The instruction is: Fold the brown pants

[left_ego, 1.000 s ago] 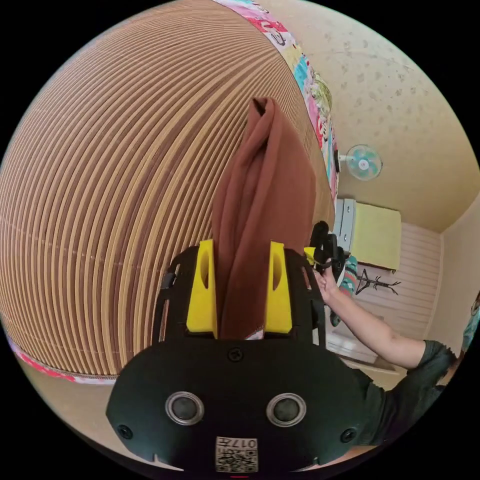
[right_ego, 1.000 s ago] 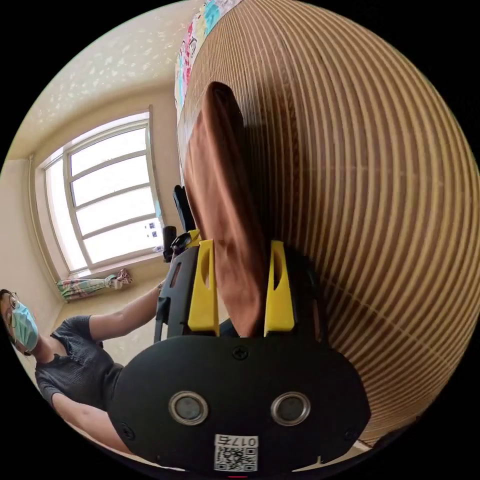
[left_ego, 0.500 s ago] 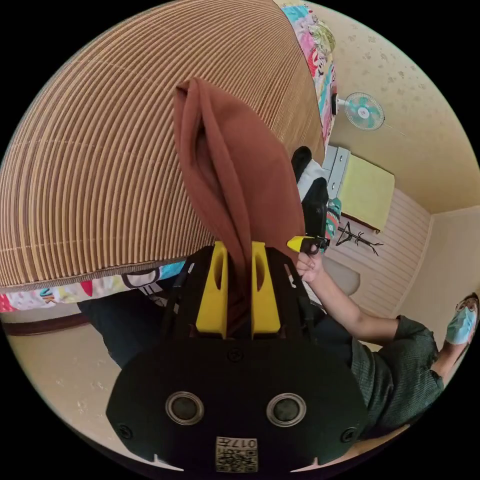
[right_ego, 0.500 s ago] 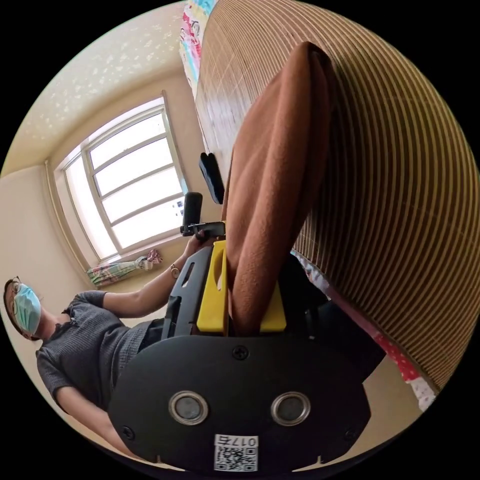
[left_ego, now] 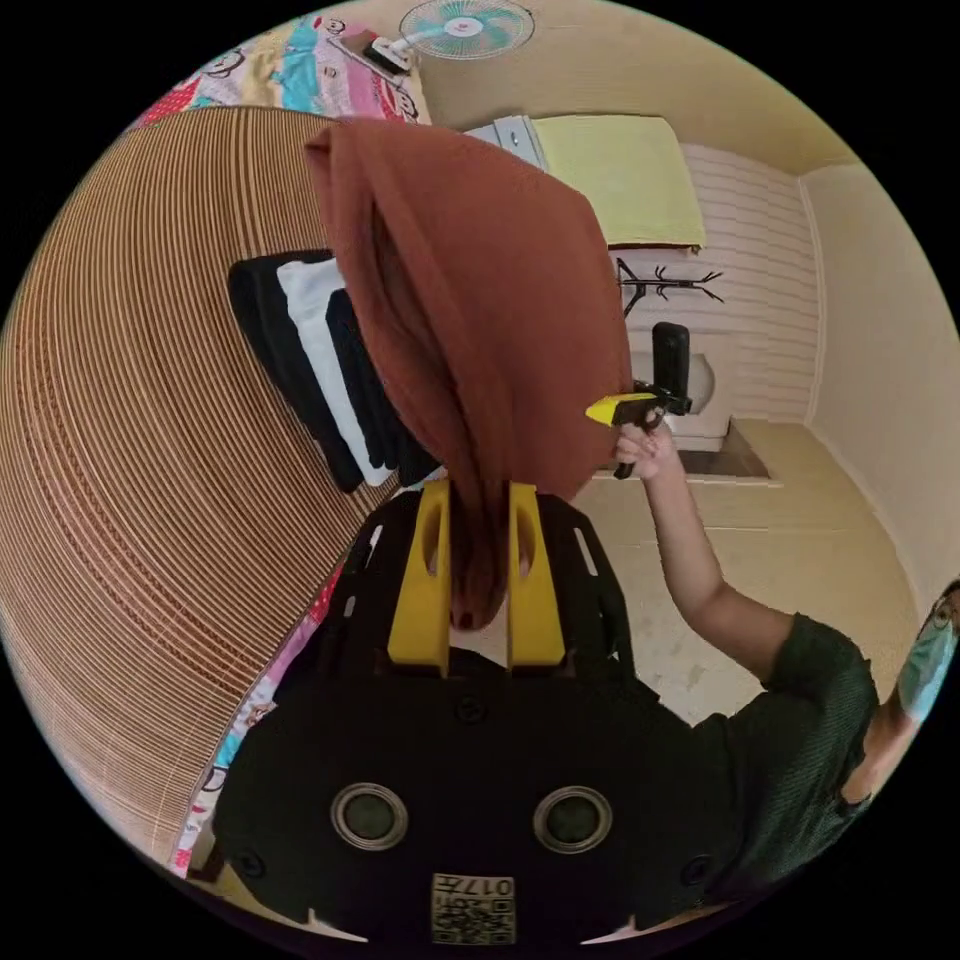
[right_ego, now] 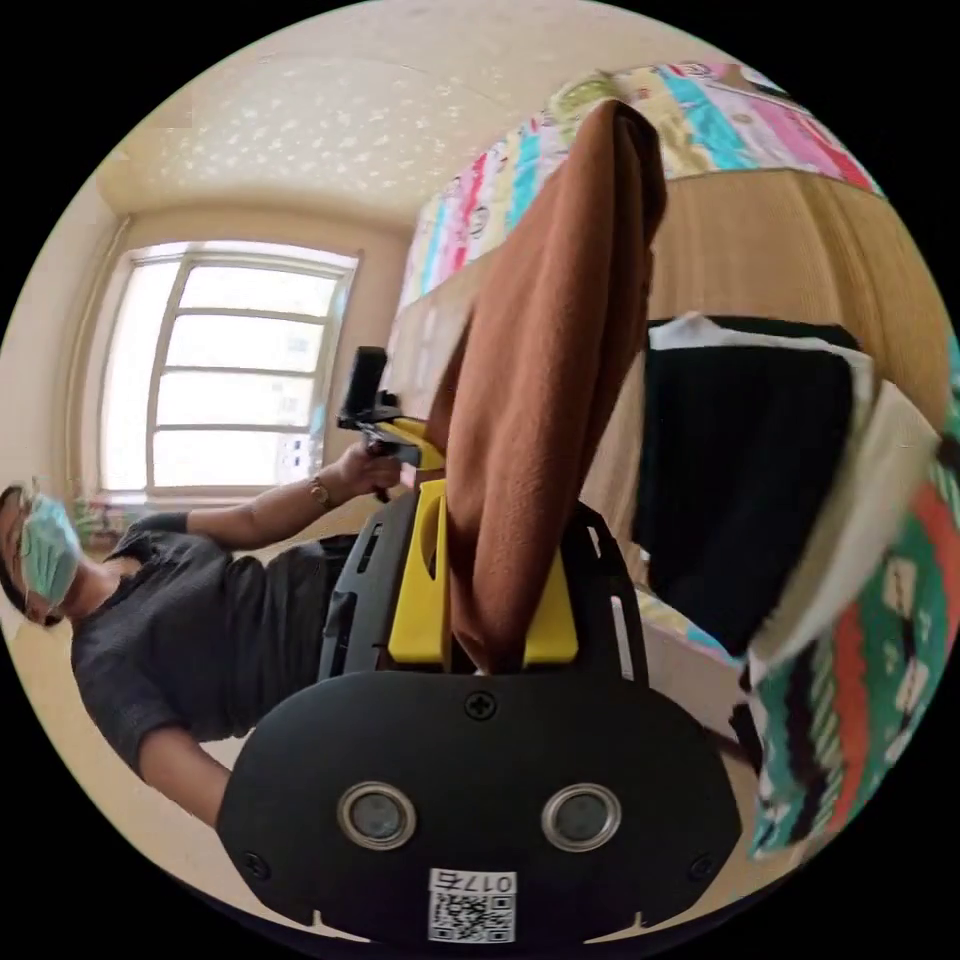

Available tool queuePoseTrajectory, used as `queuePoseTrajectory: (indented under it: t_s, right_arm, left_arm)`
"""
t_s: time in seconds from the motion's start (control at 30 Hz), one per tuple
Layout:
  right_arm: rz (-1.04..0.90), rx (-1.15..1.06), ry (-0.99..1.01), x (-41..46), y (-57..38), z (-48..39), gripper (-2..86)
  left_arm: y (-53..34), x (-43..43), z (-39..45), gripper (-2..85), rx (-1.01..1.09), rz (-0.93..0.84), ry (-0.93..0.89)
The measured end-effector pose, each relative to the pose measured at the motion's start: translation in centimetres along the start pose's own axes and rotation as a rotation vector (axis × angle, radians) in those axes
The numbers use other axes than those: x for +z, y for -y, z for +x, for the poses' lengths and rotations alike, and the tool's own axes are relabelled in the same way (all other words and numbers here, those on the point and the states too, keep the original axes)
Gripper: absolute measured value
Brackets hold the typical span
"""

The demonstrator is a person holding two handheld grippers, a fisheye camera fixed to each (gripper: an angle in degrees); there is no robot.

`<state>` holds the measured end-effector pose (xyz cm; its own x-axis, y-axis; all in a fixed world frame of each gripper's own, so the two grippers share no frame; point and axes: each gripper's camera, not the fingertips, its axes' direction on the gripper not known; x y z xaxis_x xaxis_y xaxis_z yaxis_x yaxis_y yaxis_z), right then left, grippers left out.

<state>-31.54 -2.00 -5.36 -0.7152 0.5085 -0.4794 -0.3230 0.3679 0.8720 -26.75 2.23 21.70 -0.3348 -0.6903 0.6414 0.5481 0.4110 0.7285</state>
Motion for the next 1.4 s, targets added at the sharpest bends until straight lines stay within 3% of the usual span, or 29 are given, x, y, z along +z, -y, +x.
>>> queuePoseTrajectory:
  t_s: [0.07, 0.17, 0.27, 0.37, 0.47, 0.6, 0.8, 0.93, 1.07, 1.13, 1.23, 1.3, 1.4]
  right_arm:
    - [-0.012, 0.309, -0.310, -4.5, -0.4, 3.6, 10.3]
    - [0.011, 0.549, -0.690, -6.0, -0.6, 4.1, 7.4]
    - [0.311, 0.459, -0.681, -4.4, -0.2, -0.3, 2.8]
    - [0.408, 0.416, -0.638, 0.7, 1.3, -1.1, 1.1]
    - [0.184, 0.628, -0.719, 5.4, 4.6, 3.2, 0.6]
    - [0.061, 0.627, -0.788, 5.2, 8.7, 4.5, 0.4]
    - [-0.070, 0.908, -0.628, 1.8, 15.3, 3.0, 0.2]
    - [-0.039, 1.013, -0.710, 3.2, 16.9, -1.8, 0.2]
    - [0.179, 1.106, -0.559, 9.2, 12.8, -7.7, 0.3]
    - [0.173, 1.153, -0.441, 14.0, 10.4, -9.0, 0.2]
    - [0.066, 1.266, -0.176, 22.9, 6.2, -10.7, 0.2]
    - [0.112, 1.372, -0.010, 26.3, 3.8, -12.6, 0.2]
    - [0.342, 1.561, 0.366, 30.4, 2.1, -16.5, 0.2]
  left_arm:
    - [2.1, 2.6, -0.3, 8.0, -0.065, -0.125, 0.073]
    - [0.3, 6.2, -3.4, 6.5, -0.200, -0.406, 0.220]
    - [-6.6, 3.9, -7.1, 6.1, -0.355, -0.449, 0.337]
    - [-17.0, -3.3, -11.5, 5.7, -0.640, -0.346, 0.344]
    - [-30.6, -12.2, -12.8, 5.3, -1.011, -0.184, 0.352]
    - [-46.7, -20.5, -8.0, 4.5, -1.331, 0.121, 0.296]
    - [-56.0, -20.9, 1.1, -0.5, -1.388, 0.463, 0.141]
    - [-59.0, -19.1, 5.7, -0.7, -1.302, 0.709, -0.023]
    - [-66.2, -16.7, 8.8, -0.8, -1.394, 1.047, -0.274]
    - [-71.7, -14.5, 11.3, -0.9, -1.438, 1.347, -0.445]
    - [-76.5, -11.9, 15.1, -0.9, -1.421, 1.654, -0.564]
    - [-78.7, -10.8, 17.1, -1.0, -1.414, 1.740, -0.592]
    - [-81.8, -9.3, 19.4, -1.0, -1.478, 1.740, -0.605]
